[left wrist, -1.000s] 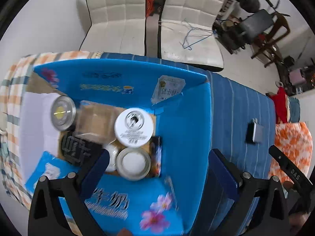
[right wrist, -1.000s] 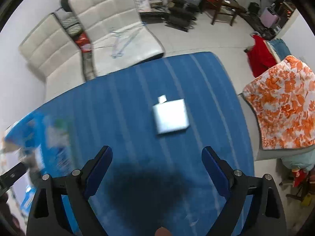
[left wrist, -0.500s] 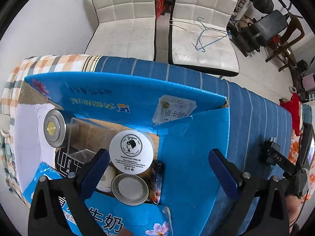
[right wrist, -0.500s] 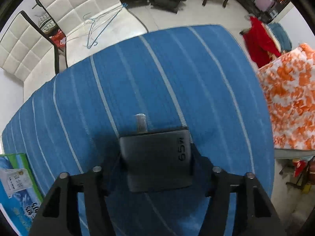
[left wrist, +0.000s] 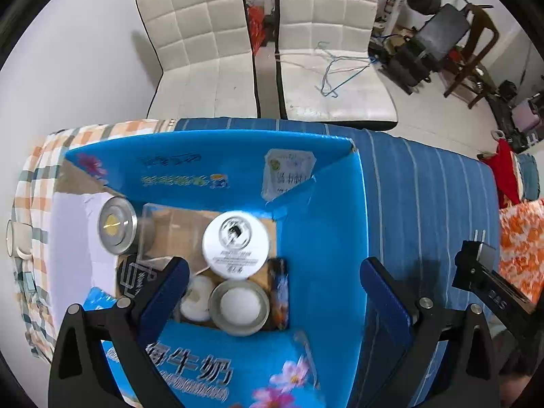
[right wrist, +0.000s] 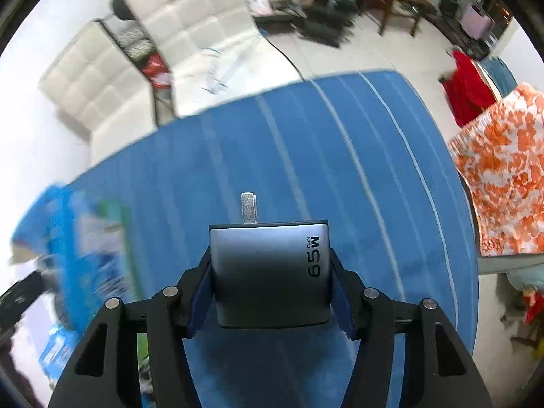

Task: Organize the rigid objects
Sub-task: 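Grasp the grey power adapter with the right tool, then carry the adapter into the blue box and release it beside the black tin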

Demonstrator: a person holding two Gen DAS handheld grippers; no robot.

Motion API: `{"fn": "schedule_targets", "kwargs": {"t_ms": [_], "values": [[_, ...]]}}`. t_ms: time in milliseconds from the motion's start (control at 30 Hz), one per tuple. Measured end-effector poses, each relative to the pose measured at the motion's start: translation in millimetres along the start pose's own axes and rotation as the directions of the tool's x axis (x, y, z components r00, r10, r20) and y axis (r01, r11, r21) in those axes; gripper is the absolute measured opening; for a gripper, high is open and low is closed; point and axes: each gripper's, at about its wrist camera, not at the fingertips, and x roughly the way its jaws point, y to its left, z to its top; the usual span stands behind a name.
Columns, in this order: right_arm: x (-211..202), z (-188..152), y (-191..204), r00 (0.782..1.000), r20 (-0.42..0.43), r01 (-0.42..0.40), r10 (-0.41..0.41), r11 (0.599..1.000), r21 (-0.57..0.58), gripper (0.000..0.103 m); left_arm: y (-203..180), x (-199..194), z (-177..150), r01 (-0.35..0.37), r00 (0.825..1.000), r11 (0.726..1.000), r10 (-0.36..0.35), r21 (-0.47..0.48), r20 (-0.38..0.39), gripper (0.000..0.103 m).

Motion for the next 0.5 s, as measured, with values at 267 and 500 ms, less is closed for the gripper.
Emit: {"fn": "schedule_targets", "kwargs": {"t_ms": [267,500], "values": [[-88,-61,77,0.986,0.079,-0.136,0.146,0.983,-0.121,0.062,72,-73,-43,0.024,0.994,0.999,-0.019,-0.042,0.107,0.103],[-98,-118,169,0.976,0.026,-0.203,0.215,0.95,-0.237,0.062,150,-88,-72,-0.042,0.99,0.989,0.06,-0.14,0.13,0.103]]}}
